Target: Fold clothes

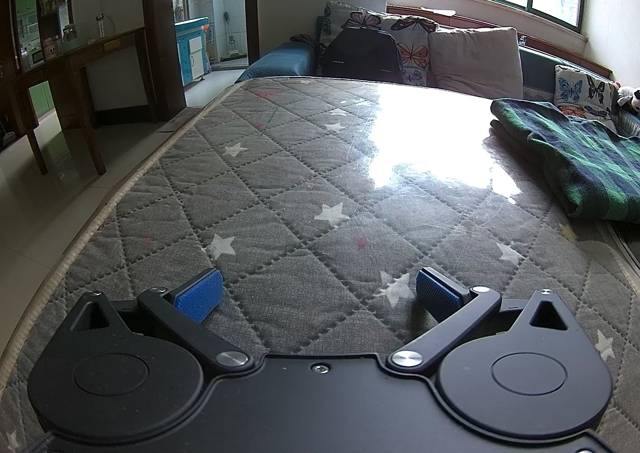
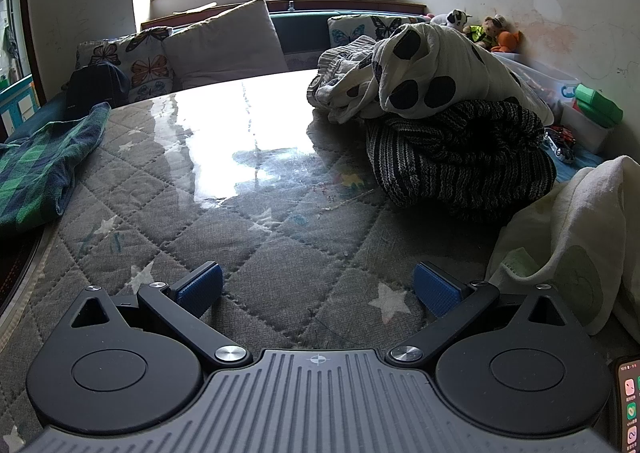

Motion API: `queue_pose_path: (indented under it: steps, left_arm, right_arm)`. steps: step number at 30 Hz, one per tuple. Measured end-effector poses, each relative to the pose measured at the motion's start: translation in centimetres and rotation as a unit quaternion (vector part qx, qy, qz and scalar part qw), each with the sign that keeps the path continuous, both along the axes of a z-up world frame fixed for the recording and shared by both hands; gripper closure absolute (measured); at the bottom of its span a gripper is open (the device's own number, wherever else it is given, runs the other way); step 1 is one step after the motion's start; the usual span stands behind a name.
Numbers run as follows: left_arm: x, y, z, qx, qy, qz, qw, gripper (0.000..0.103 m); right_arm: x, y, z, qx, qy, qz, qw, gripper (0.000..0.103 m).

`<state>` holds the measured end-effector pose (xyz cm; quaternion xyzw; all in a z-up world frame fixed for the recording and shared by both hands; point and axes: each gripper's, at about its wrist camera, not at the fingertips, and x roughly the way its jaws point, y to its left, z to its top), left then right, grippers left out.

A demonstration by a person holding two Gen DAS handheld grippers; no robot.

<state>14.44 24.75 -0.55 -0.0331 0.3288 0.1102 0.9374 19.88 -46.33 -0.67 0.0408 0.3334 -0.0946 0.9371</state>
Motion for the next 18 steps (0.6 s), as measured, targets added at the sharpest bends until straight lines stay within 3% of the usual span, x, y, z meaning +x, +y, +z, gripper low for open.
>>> queue_pose_path:
  steps: [18]
  left_arm:
    - [0.00, 0.00, 0.01, 0.000, 0.000, 0.000, 1.0000, 0.000]
  right_arm:
    - [0.03, 0.17, -0.01, 0.000, 0.000, 0.000, 1.000, 0.000]
